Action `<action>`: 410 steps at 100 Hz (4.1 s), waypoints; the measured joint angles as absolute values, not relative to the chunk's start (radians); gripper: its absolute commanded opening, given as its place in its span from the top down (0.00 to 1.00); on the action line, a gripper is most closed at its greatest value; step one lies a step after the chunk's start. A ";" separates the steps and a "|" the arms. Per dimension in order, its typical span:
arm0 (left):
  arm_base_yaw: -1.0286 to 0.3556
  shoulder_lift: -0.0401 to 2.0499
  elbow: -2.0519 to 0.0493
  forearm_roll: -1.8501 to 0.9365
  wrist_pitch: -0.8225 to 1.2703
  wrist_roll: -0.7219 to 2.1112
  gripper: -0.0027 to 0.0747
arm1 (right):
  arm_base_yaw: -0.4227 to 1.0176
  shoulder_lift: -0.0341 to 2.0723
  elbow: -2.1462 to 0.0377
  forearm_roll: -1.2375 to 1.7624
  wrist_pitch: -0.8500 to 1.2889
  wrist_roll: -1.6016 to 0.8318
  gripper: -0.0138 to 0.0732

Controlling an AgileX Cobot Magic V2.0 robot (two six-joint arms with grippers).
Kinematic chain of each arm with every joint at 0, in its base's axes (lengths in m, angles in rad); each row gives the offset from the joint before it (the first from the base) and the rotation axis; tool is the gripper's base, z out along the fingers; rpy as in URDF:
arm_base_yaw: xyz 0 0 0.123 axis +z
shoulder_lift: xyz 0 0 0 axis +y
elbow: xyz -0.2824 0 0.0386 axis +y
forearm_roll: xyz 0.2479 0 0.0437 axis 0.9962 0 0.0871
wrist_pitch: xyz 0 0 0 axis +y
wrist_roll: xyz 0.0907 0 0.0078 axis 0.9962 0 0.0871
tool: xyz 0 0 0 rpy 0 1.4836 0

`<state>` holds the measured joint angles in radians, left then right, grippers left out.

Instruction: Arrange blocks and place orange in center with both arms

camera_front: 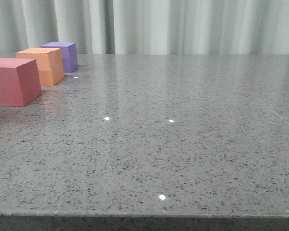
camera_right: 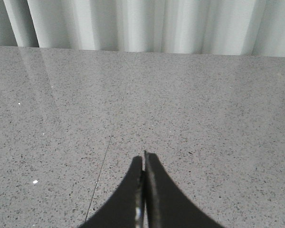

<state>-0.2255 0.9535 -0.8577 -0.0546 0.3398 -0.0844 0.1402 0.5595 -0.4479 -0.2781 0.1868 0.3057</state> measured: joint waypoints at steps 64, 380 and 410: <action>-0.225 0.414 -0.425 -0.025 0.228 -0.084 0.99 | 0.140 0.559 -0.448 -0.278 0.187 0.306 0.97; -0.076 -0.005 0.003 0.086 -0.018 -0.084 0.99 | 0.140 0.543 -0.405 -0.278 0.152 0.306 0.97; -0.076 -0.005 0.003 0.086 -0.018 -0.084 0.99 | 0.081 0.375 -0.246 -0.148 -0.007 0.246 0.97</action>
<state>-0.0763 -0.0046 0.0030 0.0865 -0.0181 -0.0844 0.0810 0.3745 -0.2458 -0.1478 -0.0066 0.2462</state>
